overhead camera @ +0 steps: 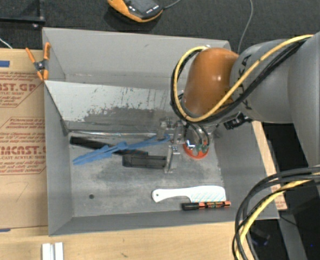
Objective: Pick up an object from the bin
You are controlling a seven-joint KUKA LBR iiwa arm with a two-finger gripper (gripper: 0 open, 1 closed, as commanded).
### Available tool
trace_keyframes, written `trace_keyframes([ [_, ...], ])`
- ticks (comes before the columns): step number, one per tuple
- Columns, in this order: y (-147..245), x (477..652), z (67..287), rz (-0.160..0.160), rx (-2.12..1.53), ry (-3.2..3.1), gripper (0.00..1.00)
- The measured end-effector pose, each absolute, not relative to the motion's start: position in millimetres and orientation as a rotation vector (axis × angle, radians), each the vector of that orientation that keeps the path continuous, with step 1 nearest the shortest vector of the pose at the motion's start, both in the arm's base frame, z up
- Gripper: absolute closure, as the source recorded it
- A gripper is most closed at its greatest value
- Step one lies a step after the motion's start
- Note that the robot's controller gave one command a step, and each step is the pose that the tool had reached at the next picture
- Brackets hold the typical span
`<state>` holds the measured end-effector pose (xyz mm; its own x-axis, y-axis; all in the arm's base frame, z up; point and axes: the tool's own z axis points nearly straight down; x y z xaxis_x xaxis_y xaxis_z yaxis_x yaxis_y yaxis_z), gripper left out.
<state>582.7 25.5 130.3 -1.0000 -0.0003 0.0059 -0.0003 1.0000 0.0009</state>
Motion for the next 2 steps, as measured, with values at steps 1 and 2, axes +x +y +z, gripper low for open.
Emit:
trace_keyframes([
  [1,25.5,584.6,135.1,-0.002,0.000,-3.143,0.00],
  [2,46.2,546.4,67.2,-0.003,-0.340,-3.112,0.00],
])
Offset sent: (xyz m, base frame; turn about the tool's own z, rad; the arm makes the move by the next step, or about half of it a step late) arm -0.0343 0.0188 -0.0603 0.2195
